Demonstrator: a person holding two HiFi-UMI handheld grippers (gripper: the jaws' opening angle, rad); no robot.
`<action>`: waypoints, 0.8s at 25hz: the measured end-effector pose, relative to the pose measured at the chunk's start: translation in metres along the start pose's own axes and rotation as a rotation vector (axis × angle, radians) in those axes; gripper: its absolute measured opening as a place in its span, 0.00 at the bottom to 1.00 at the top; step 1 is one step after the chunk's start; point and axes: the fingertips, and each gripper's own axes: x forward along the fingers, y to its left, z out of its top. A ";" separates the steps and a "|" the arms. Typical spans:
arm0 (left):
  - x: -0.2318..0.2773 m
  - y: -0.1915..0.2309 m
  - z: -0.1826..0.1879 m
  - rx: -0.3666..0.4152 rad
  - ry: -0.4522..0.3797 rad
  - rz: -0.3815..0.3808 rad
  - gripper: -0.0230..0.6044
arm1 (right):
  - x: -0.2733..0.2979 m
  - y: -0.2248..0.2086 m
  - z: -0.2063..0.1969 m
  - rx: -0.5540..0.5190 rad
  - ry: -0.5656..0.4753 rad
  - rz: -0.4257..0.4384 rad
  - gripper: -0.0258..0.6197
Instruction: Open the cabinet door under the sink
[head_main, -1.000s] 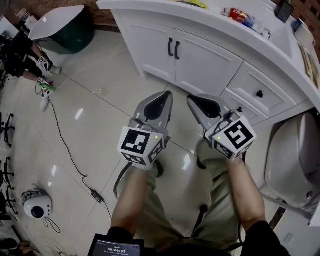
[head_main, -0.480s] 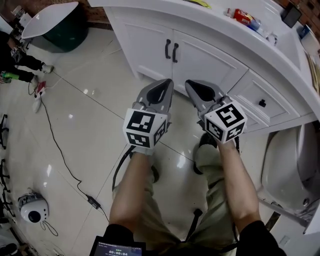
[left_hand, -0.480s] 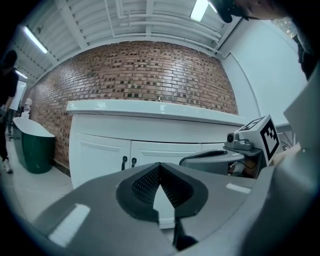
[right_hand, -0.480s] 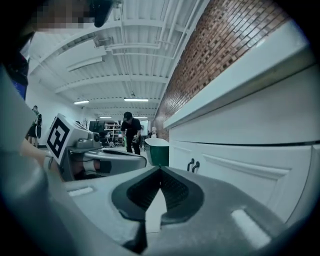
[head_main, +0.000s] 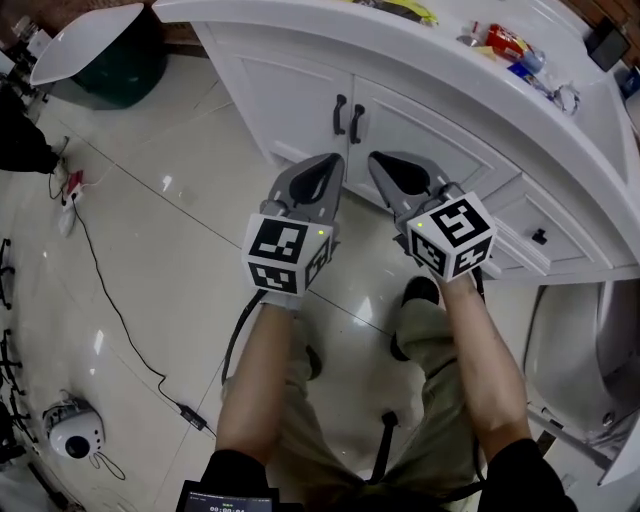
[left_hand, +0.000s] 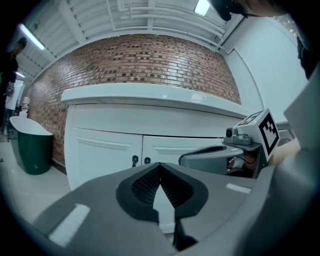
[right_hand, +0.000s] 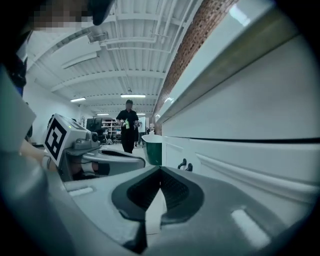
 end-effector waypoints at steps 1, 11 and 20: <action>0.004 0.008 0.002 -0.007 -0.004 0.009 0.06 | 0.006 -0.003 0.000 -0.001 0.013 0.002 0.03; 0.031 0.041 -0.016 -0.047 0.028 0.030 0.06 | 0.022 0.022 -0.007 -0.165 0.066 0.130 0.03; 0.060 0.044 -0.033 -0.045 0.074 -0.009 0.15 | 0.053 0.000 -0.015 -0.077 0.101 0.034 0.03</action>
